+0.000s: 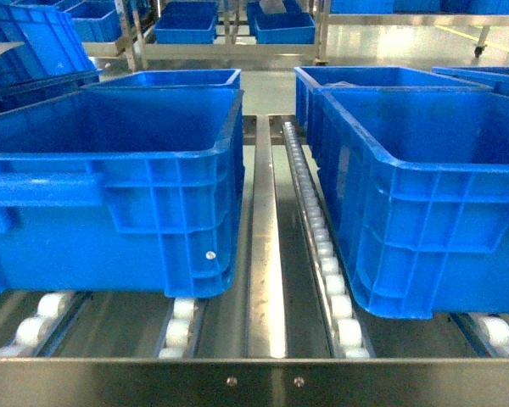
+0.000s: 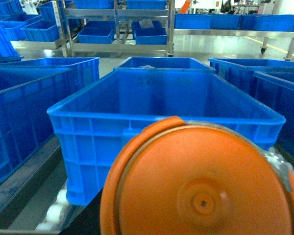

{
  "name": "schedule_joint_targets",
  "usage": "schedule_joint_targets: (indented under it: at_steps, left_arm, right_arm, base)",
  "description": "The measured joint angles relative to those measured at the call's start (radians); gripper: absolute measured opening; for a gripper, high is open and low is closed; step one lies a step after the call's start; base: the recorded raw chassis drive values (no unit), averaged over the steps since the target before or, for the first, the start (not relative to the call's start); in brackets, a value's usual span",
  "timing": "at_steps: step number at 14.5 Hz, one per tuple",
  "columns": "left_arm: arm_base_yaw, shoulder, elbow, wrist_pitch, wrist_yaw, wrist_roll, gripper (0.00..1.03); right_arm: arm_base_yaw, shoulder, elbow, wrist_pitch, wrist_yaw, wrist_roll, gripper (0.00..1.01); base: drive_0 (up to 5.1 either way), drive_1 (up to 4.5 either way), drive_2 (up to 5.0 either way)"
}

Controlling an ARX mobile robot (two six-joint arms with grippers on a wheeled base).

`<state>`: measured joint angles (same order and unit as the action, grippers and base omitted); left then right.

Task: Sort blue parts and orange caps into right shelf containers

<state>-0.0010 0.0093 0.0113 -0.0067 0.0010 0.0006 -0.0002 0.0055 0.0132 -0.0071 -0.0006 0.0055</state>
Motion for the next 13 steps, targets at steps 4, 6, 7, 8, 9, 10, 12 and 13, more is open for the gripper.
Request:
schedule_joint_targets:
  at_steps: [4,6,7,8,9,10,12,13]
  left_arm:
    - [0.000,0.000,0.000,0.002,-0.002,0.000,0.41]
    - [0.000,0.000,0.000,-0.001,-0.002,0.000,0.41]
    - [0.000,0.000,0.000,0.000,-0.002,0.000,0.41]
    - [0.000,0.000,0.000,0.000,-0.001,0.000,0.41]
    - [0.000,0.000,0.000,-0.001,-0.002,0.000,0.41]
    - [0.000,0.000,0.000,0.000,-0.002,0.000,0.41]
    - [0.000,0.000,0.000,0.000,-0.001,0.000,0.41]
    - [0.000,0.000,0.000,0.000,-0.001,0.000,0.41]
  right_arm:
    - [0.000,0.000,0.000,0.001,0.000,0.000,0.45]
    - [0.000,0.000,0.000,0.001,0.000,0.000,0.45]
    - [0.000,0.000,0.000,0.001,0.000,0.000,0.45]
    - [0.000,0.000,0.000,0.001,0.000,0.000,0.45]
    - [0.000,0.000,0.000,0.001,0.000,0.000,0.45]
    - [0.000,0.000,0.000,0.001,0.000,0.000,0.45]
    - [0.000,0.000,0.000,0.001,0.000,0.000,0.45]
    - [0.000,0.000,0.000,0.001,0.000,0.000,0.45]
  base:
    - [0.0,0.00,0.0]
    - [0.0,0.00,0.0]
    - [0.0,0.00,0.0]
    - [0.0,0.00,0.0]
    - [0.0,0.00,0.0]
    - [0.0,0.00,0.0]
    - [0.0,0.00,0.0]
    - [0.0,0.00,0.0]
